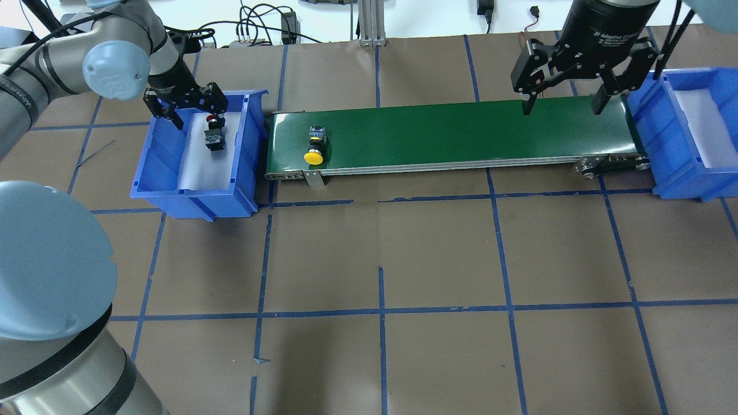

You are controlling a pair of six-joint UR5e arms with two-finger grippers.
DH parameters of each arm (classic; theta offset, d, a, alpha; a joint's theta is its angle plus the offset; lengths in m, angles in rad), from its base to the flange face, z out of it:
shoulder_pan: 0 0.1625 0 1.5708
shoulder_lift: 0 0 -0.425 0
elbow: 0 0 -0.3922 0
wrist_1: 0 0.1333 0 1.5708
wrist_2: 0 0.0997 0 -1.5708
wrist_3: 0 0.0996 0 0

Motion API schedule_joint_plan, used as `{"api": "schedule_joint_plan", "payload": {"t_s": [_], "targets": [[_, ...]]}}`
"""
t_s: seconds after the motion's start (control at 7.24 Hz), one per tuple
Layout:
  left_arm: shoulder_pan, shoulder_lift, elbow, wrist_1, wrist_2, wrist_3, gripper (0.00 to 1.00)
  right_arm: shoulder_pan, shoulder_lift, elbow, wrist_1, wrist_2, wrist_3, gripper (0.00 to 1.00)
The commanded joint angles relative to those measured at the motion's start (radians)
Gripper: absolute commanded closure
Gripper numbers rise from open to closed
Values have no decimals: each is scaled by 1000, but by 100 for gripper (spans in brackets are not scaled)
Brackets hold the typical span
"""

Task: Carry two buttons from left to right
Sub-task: 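Return the left gripper to the bin and grasp the red mushroom button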

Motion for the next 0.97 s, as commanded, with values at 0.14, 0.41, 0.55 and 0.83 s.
{"api": "schedule_joint_plan", "payload": {"t_s": [0.14,0.41,0.55,0.83], "targets": [[0,-28,-15,6,9,-6,3,-2,3,-1,0,-2,-5,0],[-2,-49,-15,7,7,-10,2,-2,2,-1,0,2,-5,0],[-2,-51,-14,8,7,-6,8,-2,2,-2,-17,2,-6,0],[-8,-51,-11,10,13,-12,76,-2,2,1,-30,6,-5,0]]}}
